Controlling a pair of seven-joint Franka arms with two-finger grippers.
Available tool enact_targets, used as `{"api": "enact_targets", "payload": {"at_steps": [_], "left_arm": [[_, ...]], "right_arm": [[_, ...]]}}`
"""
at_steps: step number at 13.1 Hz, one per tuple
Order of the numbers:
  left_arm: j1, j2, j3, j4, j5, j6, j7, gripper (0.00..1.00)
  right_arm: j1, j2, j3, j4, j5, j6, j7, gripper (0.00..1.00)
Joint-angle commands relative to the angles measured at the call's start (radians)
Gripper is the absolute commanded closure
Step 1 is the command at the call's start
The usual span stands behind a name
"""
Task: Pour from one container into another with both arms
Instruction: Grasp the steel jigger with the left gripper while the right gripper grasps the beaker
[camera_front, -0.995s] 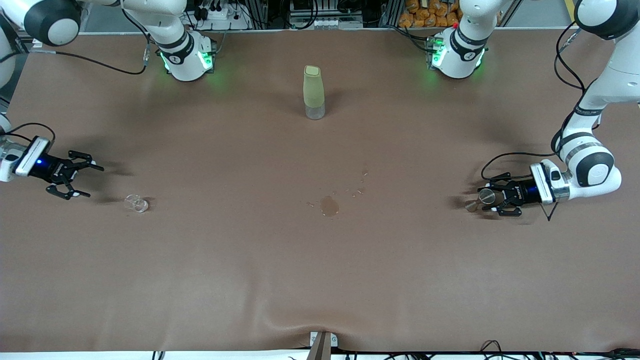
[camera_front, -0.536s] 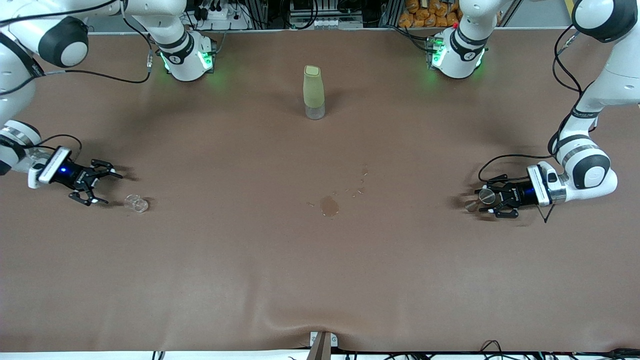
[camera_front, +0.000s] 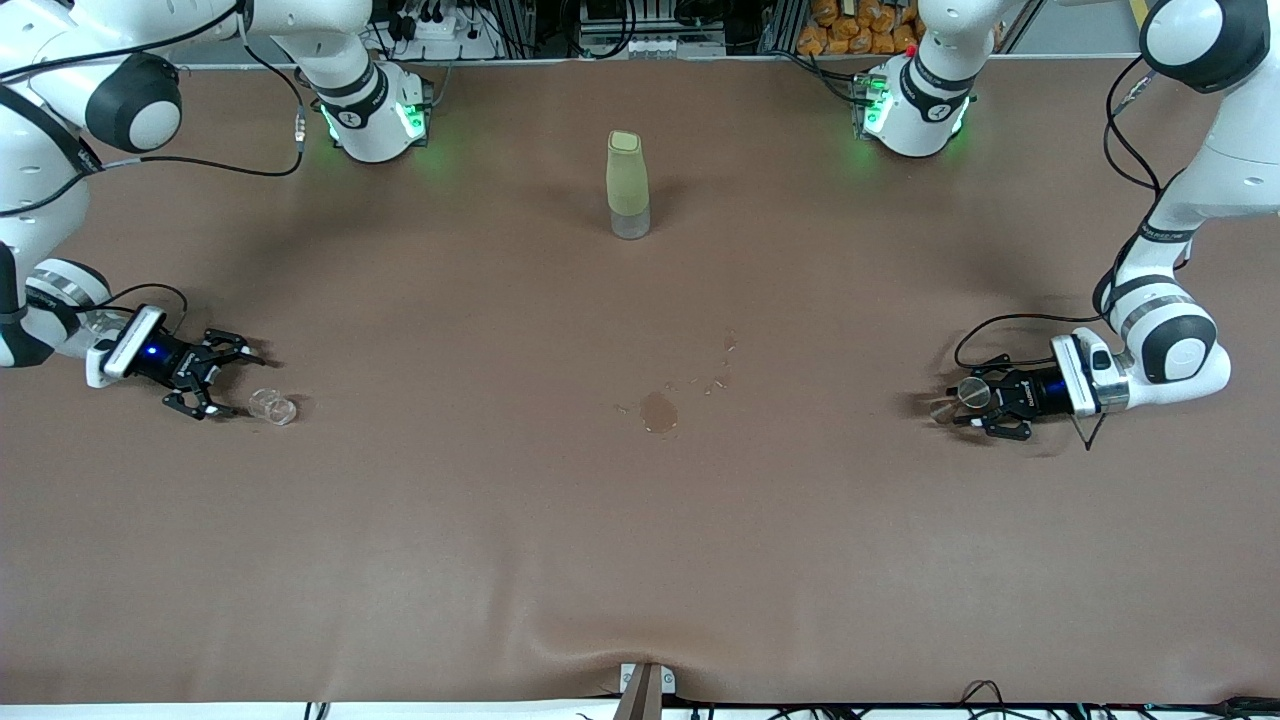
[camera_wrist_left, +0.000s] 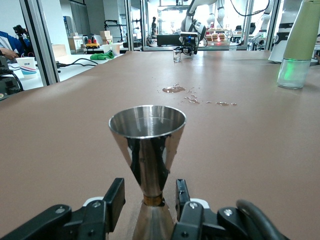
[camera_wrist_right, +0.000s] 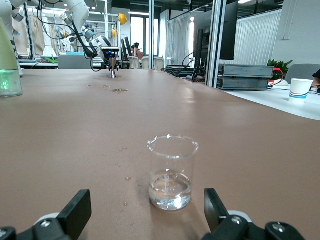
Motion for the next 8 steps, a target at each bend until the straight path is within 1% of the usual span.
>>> {"api": "enact_targets", "payload": {"at_steps": [1, 2, 3, 4, 5, 7, 8], "left_arm": [[-0.008, 0.016, 0.004, 0.019, -0.026, -0.01, 0.022, 0.54], [-0.009, 0.016, 0.004, 0.019, -0.026, -0.01, 0.022, 0.56], [-0.009, 0.016, 0.004, 0.019, -0.026, -0.01, 0.022, 0.61], [-0.009, 0.016, 0.004, 0.019, -0.026, -0.01, 0.023, 0.7], [-0.009, 0.016, 0.004, 0.019, -0.026, -0.01, 0.025, 0.73], [-0.009, 0.016, 0.004, 0.019, -0.029, -0.01, 0.023, 0.95], [-0.009, 0.016, 0.002, 0.017, -0.032, -0.01, 0.023, 1.0]], "right_arm": [[-0.03, 0.043, 0.034, 0.013, 0.02, -0.022, -0.239, 0.0], [-0.03, 0.045, 0.036, 0.012, 0.037, -0.022, -0.239, 0.0], [-0.029, 0.048, 0.042, 0.012, 0.041, -0.022, -0.239, 0.0], [-0.029, 0.051, 0.059, 0.012, 0.045, -0.017, -0.241, 0.0], [-0.029, 0.054, 0.067, 0.012, 0.058, -0.016, -0.242, 0.0], [-0.024, 0.054, 0.08, 0.01, 0.078, -0.01, -0.244, 0.0], [-0.021, 0.055, 0.083, 0.01, 0.084, -0.002, -0.244, 0.0]]}}
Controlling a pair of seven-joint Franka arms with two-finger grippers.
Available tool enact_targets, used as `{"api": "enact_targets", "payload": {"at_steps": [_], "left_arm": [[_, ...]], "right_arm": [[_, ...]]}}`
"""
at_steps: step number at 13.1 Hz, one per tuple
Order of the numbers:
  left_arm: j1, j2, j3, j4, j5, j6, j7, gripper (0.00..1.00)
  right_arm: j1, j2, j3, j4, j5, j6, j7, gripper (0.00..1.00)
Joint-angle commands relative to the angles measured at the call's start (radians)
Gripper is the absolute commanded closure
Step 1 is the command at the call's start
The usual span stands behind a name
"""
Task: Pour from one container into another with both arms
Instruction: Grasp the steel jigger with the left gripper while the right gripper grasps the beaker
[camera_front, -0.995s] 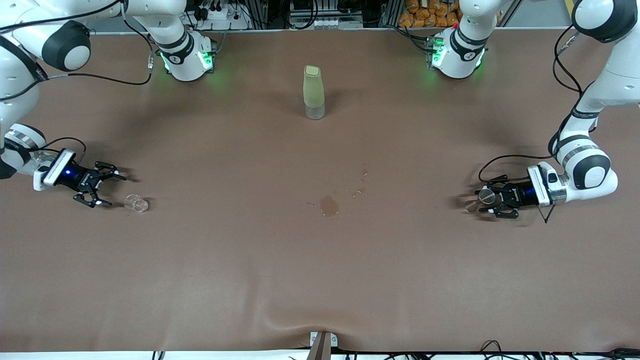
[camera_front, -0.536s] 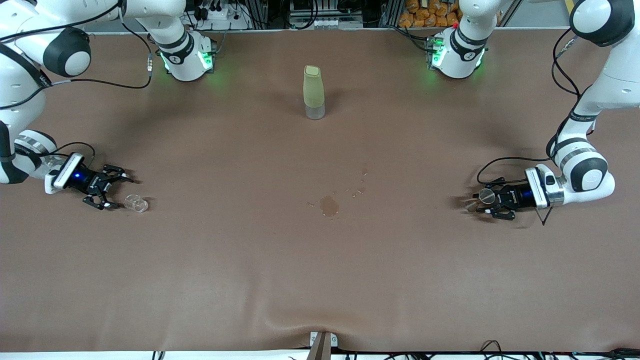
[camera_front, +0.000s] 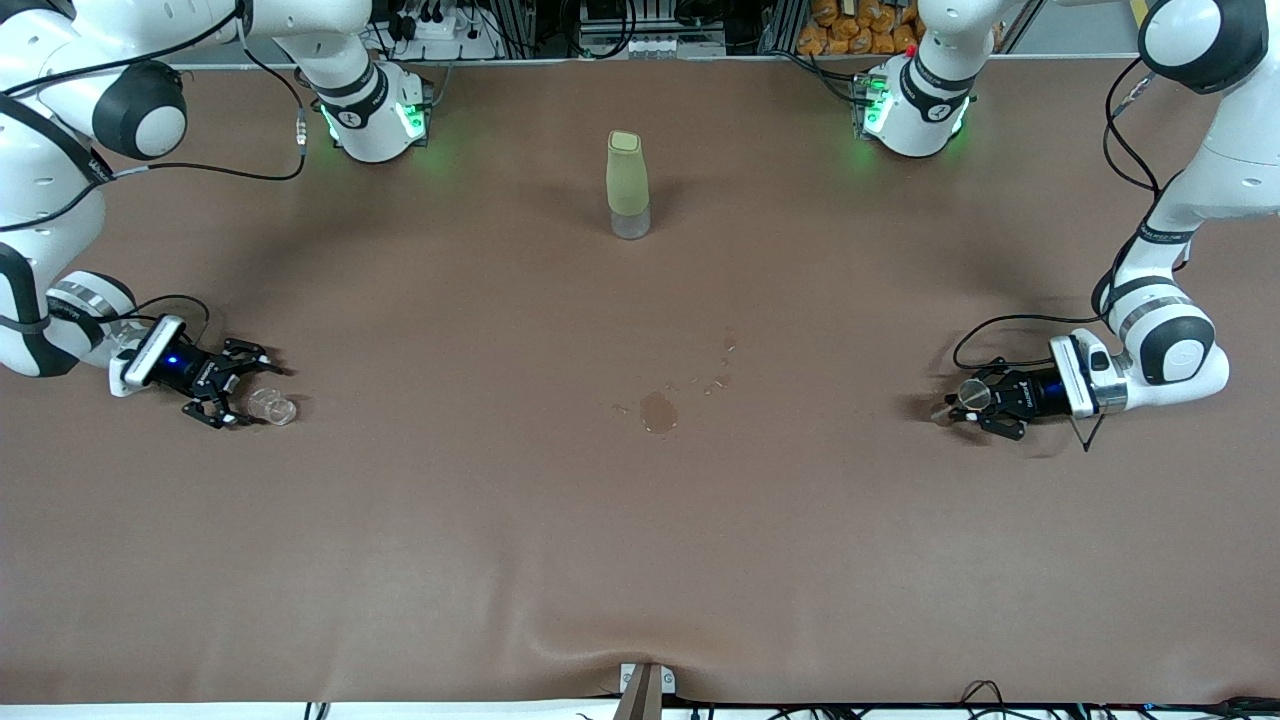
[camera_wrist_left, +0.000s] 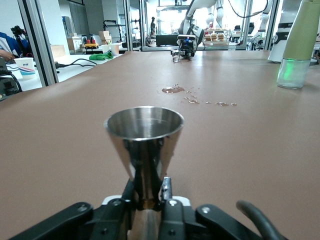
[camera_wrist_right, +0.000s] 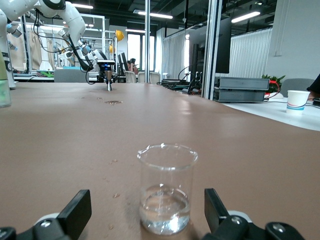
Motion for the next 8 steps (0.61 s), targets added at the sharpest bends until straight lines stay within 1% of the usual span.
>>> {"api": "enact_targets", "payload": {"at_steps": [1, 2, 3, 4, 5, 8], "left_arm": [[-0.005, 0.014, 0.003, 0.017, -0.031, -0.005, 0.02, 1.0], [-0.007, 0.014, 0.003, 0.017, -0.031, -0.005, 0.015, 1.0], [-0.027, 0.008, 0.003, 0.018, -0.03, -0.008, 0.008, 1.0], [-0.056, -0.002, -0.004, 0.021, -0.027, -0.013, -0.002, 1.0], [-0.073, -0.008, -0.028, 0.024, -0.028, -0.013, -0.011, 1.0], [-0.09, -0.011, -0.134, 0.029, -0.056, 0.006, -0.029, 1.0]], "right_arm": [[-0.009, 0.027, 0.023, 0.002, 0.031, 0.008, -0.24, 0.0], [-0.011, 0.029, 0.037, 0.002, 0.031, 0.023, -0.24, 0.0], [-0.011, 0.027, 0.049, 0.002, 0.031, 0.042, -0.24, 0.0], [-0.011, 0.027, 0.063, 0.001, 0.05, 0.048, -0.24, 0.0], [-0.006, 0.029, 0.068, -0.002, 0.068, 0.051, -0.242, 0.0], [-0.003, 0.029, 0.098, -0.004, 0.077, 0.08, -0.24, 0.0]]}}
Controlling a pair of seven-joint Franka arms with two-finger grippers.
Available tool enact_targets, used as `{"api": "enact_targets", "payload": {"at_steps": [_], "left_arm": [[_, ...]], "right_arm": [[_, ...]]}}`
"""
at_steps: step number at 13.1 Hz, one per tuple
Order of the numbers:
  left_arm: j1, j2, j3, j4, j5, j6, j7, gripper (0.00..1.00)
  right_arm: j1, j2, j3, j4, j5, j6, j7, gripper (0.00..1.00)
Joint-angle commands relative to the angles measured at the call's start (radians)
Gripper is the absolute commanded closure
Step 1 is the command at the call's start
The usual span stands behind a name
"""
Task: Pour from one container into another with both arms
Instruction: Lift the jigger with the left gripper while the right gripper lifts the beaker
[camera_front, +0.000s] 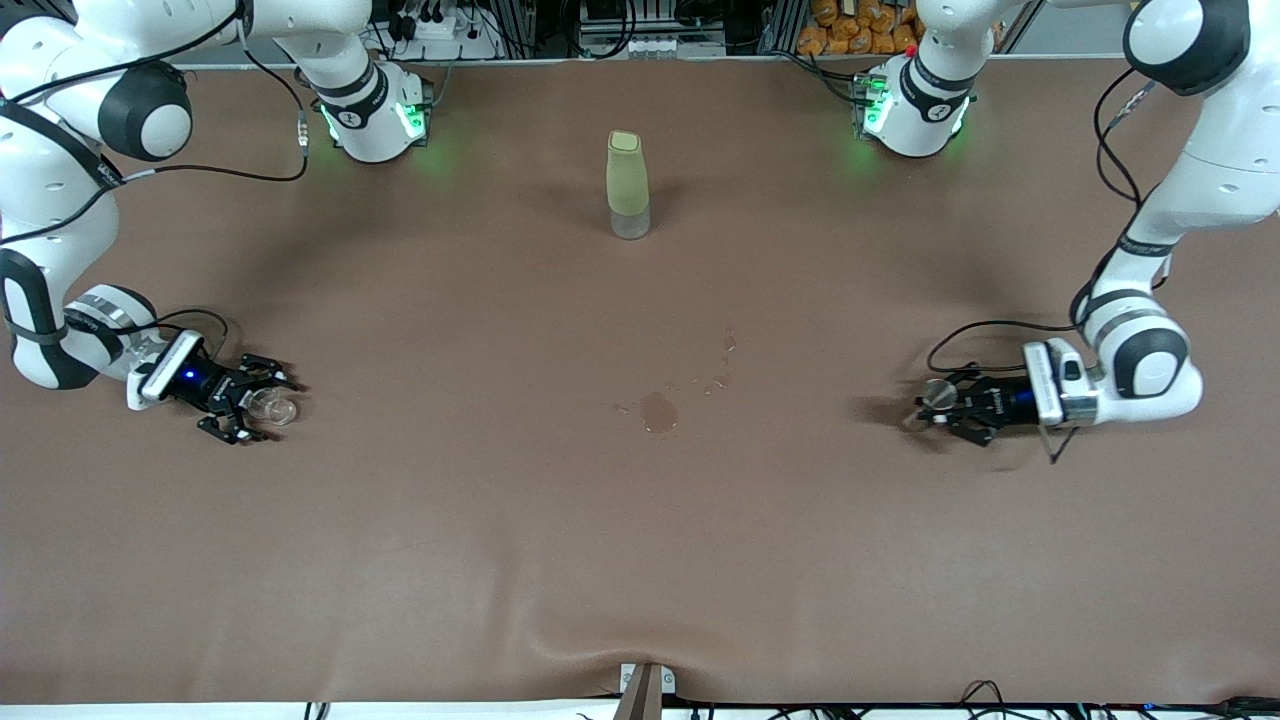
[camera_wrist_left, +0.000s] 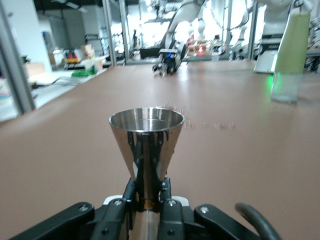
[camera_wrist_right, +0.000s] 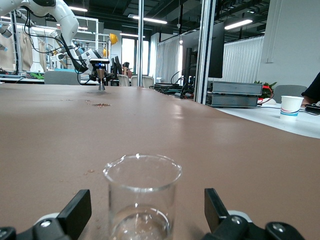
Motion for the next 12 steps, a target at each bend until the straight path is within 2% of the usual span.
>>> {"api": "enact_targets", "payload": {"at_steps": [1, 2, 4, 6, 9, 12], "left_arm": [[-0.044, -0.012, -0.062, 0.025, -0.041, 0.01, -0.02, 1.0], [-0.082, -0.024, -0.064, 0.032, -0.042, 0.015, -0.044, 1.0], [-0.162, -0.035, -0.067, 0.032, -0.073, 0.033, -0.055, 1.0], [-0.235, -0.036, -0.071, 0.038, -0.14, 0.036, -0.064, 1.0], [-0.346, -0.038, -0.073, 0.062, -0.212, 0.135, -0.121, 1.0], [-0.466, -0.033, -0.071, 0.076, -0.369, 0.2, -0.125, 1.0]], "right_arm": [[-0.004, 0.024, 0.024, -0.007, 0.034, 0.013, -0.24, 0.0], [-0.003, 0.026, 0.024, -0.007, 0.036, 0.013, -0.24, 0.03], [-0.001, 0.024, 0.024, -0.007, 0.037, 0.014, -0.24, 0.62], [0.0, 0.024, 0.033, -0.009, 0.037, 0.016, -0.236, 1.0], [0.011, 0.024, 0.044, -0.007, 0.036, 0.017, -0.233, 1.0], [0.025, 0.024, 0.056, -0.007, 0.034, 0.023, -0.158, 1.0]]}}
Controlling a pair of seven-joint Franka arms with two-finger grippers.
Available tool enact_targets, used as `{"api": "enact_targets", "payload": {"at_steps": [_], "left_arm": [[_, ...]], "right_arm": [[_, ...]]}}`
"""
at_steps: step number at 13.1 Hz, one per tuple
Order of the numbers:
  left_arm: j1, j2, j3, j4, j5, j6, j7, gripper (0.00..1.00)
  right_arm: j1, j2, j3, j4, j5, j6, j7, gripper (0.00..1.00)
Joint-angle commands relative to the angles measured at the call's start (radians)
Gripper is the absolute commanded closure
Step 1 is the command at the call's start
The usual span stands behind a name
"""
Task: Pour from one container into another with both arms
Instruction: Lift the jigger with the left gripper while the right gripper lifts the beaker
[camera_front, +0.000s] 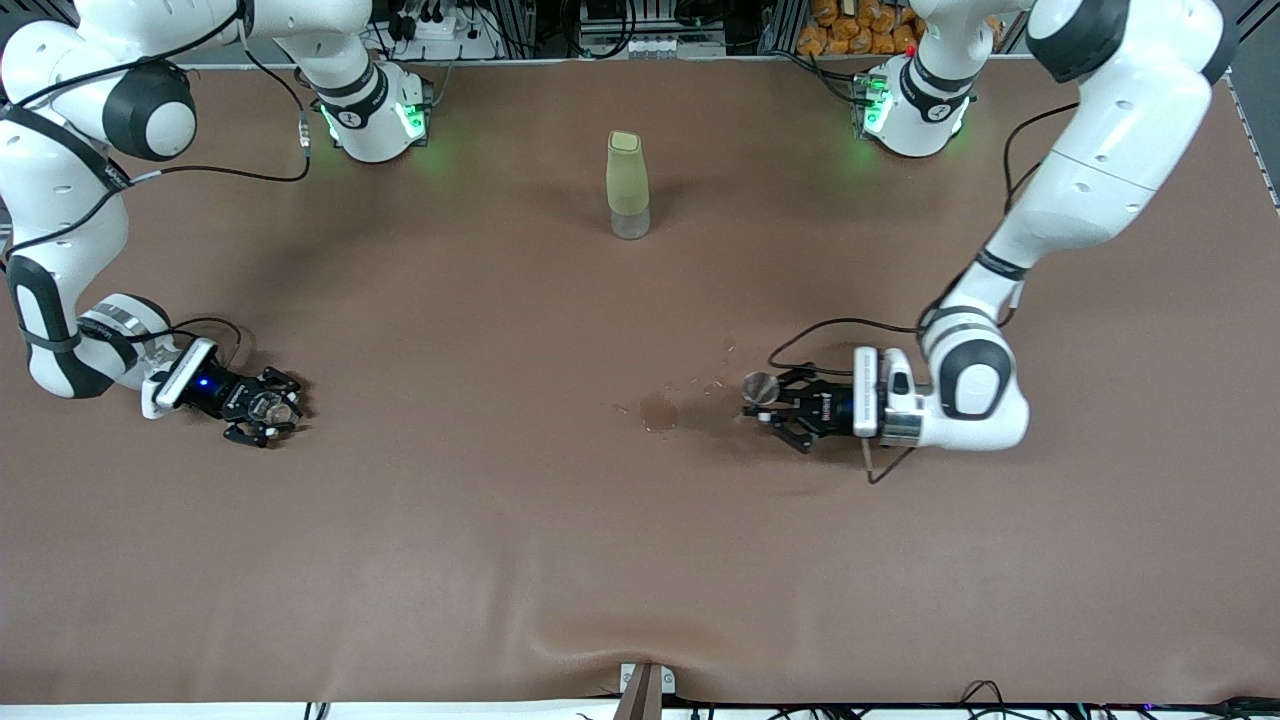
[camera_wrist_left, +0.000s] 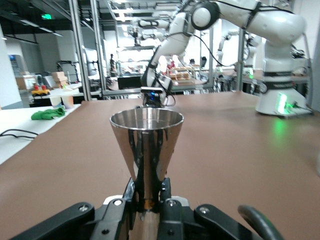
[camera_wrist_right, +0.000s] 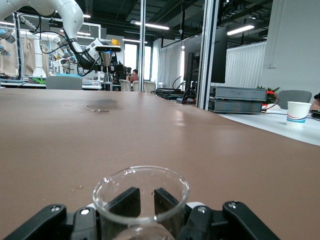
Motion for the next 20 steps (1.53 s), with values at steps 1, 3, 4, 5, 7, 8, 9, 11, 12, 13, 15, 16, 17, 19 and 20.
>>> {"api": "enact_targets", "payload": {"at_steps": [1, 3, 4, 5, 7, 8, 9, 11, 12, 13, 15, 16, 17, 19, 20], "left_arm": [[-0.084, -0.018, 0.009, 0.004, -0.106, 0.052, -0.03, 1.0], [-0.13, -0.013, 0.015, 0.036, -0.103, 0.064, -0.081, 1.0], [-0.144, -0.013, 0.015, 0.037, -0.106, 0.081, -0.099, 1.0], [-0.152, -0.013, 0.015, 0.045, -0.106, 0.103, -0.112, 1.0], [-0.188, -0.01, 0.017, 0.067, -0.109, 0.135, -0.145, 1.0], [-0.208, -0.01, 0.016, 0.068, -0.121, 0.165, -0.159, 1.0], [-0.225, -0.01, 0.015, 0.068, -0.152, 0.195, -0.159, 1.0], [-0.259, -0.009, 0.017, 0.068, -0.204, 0.206, -0.159, 1.0], [-0.273, -0.009, 0.017, 0.074, -0.227, 0.219, -0.159, 1.0], [-0.28, -0.009, 0.017, 0.074, -0.232, 0.235, -0.161, 1.0], [-0.3, 0.003, 0.02, 0.088, -0.233, 0.241, -0.161, 1.0], [-0.306, 0.007, 0.022, 0.105, -0.233, 0.242, -0.164, 1.0], [-0.317, 0.005, 0.022, 0.109, -0.239, 0.261, -0.175, 1.0], [-0.34, 0.003, 0.022, 0.116, -0.246, 0.299, -0.181, 1.0], [-0.345, 0.005, 0.022, 0.116, -0.249, 0.313, -0.182, 1.0]], "right_arm": [[0.023, 0.021, 0.016, -0.008, 0.023, 0.007, -0.144, 1.0], [0.05, 0.003, 0.017, -0.008, 0.025, 0.011, -0.099, 1.0], [0.067, -0.011, 0.017, -0.008, 0.025, 0.015, -0.05, 1.0], [0.078, -0.032, 0.016, -0.01, 0.025, 0.015, -0.006, 1.0], [0.101, -0.089, 0.016, -0.01, 0.016, 0.013, 0.094, 1.0], [0.113, -0.12, 0.016, -0.01, 0.011, 0.009, 0.149, 1.0], [0.13, -0.147, 0.014, -0.013, 0.009, 0.004, 0.204, 1.0], [0.161, -0.204, 0.011, -0.036, 0.009, -0.013, 0.293, 1.0], [0.176, -0.244, 0.011, -0.065, 0.009, -0.015, 0.336, 1.0], [0.194, -0.296, 0.01, -0.106, 0.009, -0.013, 0.375, 1.0], [0.224, -0.417, 0.005, -0.204, 0.011, -0.001, 0.436, 1.0], [0.242, -0.472, -0.004, -0.246, 0.011, 0.002, 0.473, 1.0], [0.266, -0.525, -0.02, -0.282, 0.011, 0.002, 0.505, 1.0], [0.325, -0.624, -0.059, -0.353, 0.011, 0.008, 0.571, 1.0], [0.363, -0.672, -0.082, -0.388, 0.011, 0.015, 0.593, 1.0]]}}
